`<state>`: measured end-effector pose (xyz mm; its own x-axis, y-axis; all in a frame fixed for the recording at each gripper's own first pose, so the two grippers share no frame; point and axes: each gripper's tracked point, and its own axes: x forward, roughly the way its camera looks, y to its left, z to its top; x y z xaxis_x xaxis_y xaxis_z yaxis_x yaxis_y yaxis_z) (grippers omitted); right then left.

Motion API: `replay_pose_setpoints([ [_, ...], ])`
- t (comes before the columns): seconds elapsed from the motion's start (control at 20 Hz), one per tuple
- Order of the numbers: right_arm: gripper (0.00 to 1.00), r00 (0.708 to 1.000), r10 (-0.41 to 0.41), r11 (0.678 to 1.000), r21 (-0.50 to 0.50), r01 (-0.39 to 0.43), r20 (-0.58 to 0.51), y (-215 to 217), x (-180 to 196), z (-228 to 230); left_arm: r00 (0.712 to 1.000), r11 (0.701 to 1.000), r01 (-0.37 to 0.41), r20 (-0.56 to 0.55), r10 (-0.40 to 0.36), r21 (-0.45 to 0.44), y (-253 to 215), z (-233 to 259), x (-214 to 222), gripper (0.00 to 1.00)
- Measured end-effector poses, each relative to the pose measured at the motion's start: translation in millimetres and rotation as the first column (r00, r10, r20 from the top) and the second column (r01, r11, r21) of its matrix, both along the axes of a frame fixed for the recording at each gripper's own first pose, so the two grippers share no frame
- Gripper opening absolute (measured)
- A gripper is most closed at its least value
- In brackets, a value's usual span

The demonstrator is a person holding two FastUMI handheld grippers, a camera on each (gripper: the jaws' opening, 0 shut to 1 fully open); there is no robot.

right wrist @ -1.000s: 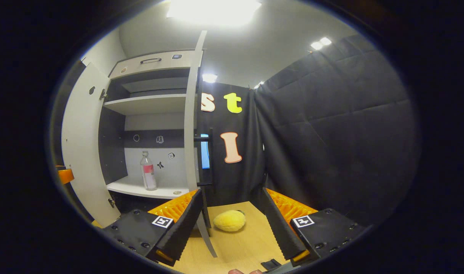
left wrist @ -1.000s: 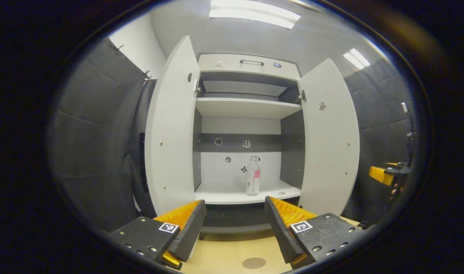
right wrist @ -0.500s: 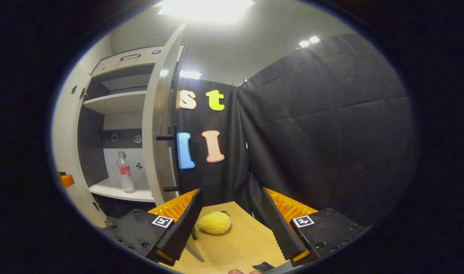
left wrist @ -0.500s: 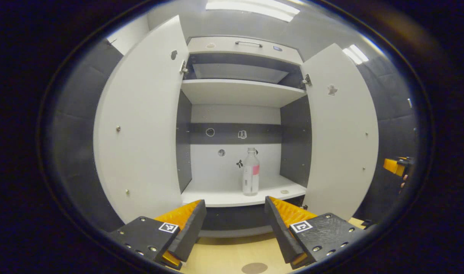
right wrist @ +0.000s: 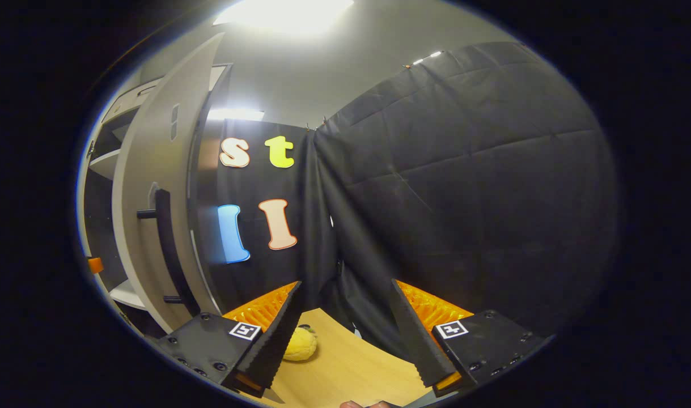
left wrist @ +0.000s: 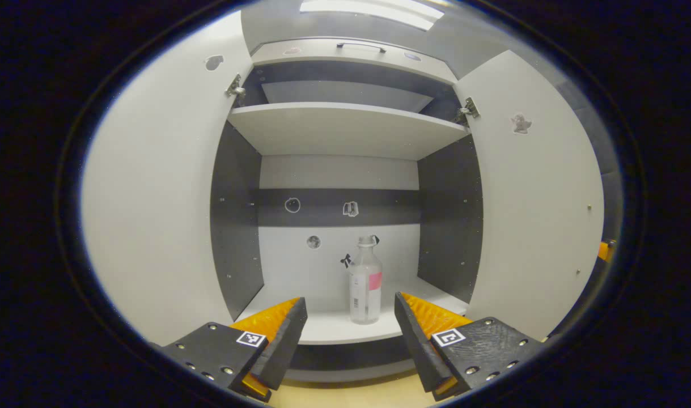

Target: Grasp the bottle in the cabinet with the left hand and place it on the coaster, then close the right door with the right hand and the left door with the left hand.

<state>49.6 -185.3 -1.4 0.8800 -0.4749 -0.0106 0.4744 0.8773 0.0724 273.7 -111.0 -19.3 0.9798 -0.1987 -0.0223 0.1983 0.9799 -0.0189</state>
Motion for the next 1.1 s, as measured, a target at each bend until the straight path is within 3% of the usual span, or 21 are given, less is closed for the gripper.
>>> replay_pose_setpoints([
  [0.1, 0.96, 1.0, -0.023, 1.0, -0.002, 0.023, 0.0, -13.3, 5.7, -1.3, 1.0, 1.0, 0.004, 0.003, -0.004, 0.006, -8.5, 1.5, 21.5, 0.95],
  [0.15, 0.96, 0.999, -0.034, 0.999, -0.004, 0.034, 0.0, -17.7, 6.5, -2.8, 1.0, 1.0, 0.006, -0.003, -0.006, 0.004, -13.3, 0.4, 33.7, 0.9],
  [0.35, 0.96, 0.998, -0.062, 0.998, -0.001, 0.062, -0.003, -34.3, 16.9, -6.6, 1.0, 1.0, 0.02, -0.012, -0.02, -0.015, -32.4, -3.4, 73.6, 0.9],
  [0.7, 0.96, 0.996, -0.093, 0.996, -0.014, 0.093, -0.007, -57.3, 34.1, -8.4, 0.999, 0.999, 0.028, -0.043, -0.027, 0.032, -50.8, -25.9, 124.2, 0.9],
  [0.75, 0.92, 0.995, -0.098, 0.995, -0.018, 0.098, -0.01, -60.1, 35.8, -9.5, 0.998, 0.999, 0.038, -0.051, -0.037, 0.029, -54.2, -30.1, 130.3, 0.9],
  [0.85, 0.96, 0.995, -0.1, 0.995, -0.022, 0.1, -0.019, -64.4, 41.6, -11.3, 0.998, 0.999, 0.034, -0.06, -0.032, 0.032, -56.7, -37.8, 139.5, 0.9],
  [0.9, 0.92, 0.995, -0.096, 0.995, -0.021, 0.096, -0.02, -64.9, 45.6, -11.3, 0.997, 0.999, 0.031, -0.065, -0.029, 0.035, -58.2, -41.2, 144.2, 0.95],
  [0.95, 0.92, 0.996, -0.091, 0.996, -0.02, 0.091, -0.019, -65.2, 50.6, -11.5, 0.997, 0.999, 0.029, -0.074, -0.026, 0.036, -59.6, -45.3, 148.1, 0.87],
  [1.0, 0.96, 0.996, -0.085, 0.996, -0.022, 0.085, -0.019, -64.4, 55.9, -10.5, 0.997, 0.999, 0.027, -0.079, -0.024, 0.039, -60.2, -47.4, 151.8, 0.86],
  [1.05, 0.96, 0.996, -0.081, 0.996, -0.027, 0.08, -0.022, -64.9, 58.9, -11.0, 0.996, 0.999, 0.022, -0.084, -0.018, 0.048, -59.5, -51.2, 155.0, 0.95],
  [1.1, 0.92, 0.997, -0.076, 0.997, -0.033, 0.075, -0.025, -64.6, 63.7, -10.7, 0.996, 0.998, 0.019, -0.087, -0.014, 0.057, -58.9, -53.0, 158.7, 0.77],
])
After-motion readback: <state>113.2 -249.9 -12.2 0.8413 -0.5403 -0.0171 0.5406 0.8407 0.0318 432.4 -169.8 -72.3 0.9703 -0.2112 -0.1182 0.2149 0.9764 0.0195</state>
